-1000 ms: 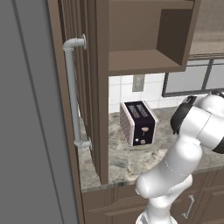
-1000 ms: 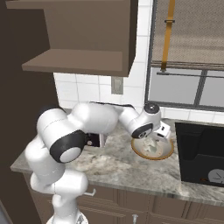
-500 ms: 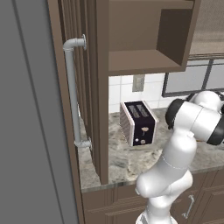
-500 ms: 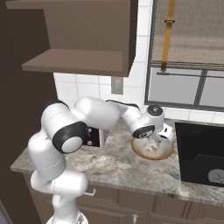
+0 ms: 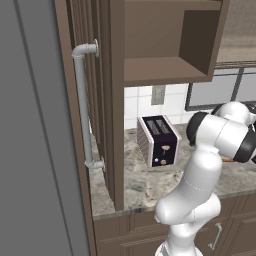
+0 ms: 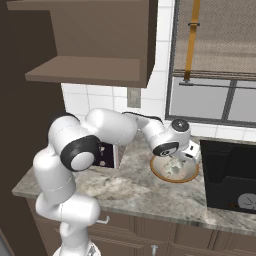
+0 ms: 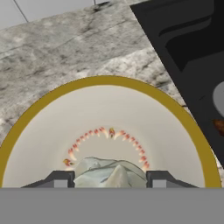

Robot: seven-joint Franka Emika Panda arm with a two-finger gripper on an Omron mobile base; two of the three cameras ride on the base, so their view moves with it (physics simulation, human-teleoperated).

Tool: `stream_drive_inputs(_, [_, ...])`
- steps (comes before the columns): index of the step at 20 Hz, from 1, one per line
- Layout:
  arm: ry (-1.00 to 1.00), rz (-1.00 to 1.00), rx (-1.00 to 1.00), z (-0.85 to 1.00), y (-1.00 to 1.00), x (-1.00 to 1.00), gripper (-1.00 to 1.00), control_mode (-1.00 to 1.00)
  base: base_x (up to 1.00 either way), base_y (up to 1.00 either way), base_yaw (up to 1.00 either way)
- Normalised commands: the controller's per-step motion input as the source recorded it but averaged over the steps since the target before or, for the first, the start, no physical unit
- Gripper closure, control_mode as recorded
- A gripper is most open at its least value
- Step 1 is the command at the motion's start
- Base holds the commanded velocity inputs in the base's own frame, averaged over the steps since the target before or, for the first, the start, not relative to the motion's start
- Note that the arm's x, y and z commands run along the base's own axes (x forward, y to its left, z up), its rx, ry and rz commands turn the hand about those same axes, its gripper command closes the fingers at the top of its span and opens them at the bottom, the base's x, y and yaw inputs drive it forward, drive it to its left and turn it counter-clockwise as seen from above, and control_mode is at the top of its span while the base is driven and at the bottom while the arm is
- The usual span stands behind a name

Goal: Pick the garlics from the cabinet and place them in one bowl. Pick the sweet potato from the sink and place it in the other bowl.

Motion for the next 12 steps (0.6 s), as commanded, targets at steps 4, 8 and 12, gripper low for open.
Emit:
stream_drive_inputs(4, [0.0,0.0,0.0,0.0,0.0,0.0,-1.0,-1.0,0.0,0.0,0.0])
stream_drive_inputs(8, [0.0,0.0,0.0,0.0,0.0,0.0,-1.0,-1.0,0.0,0.0,0.0])
stream_drive_inputs(12, [0.0,0.0,0.0,0.0,0.0,0.08,-1.0,-1.0,0.0,0.0,0.0])
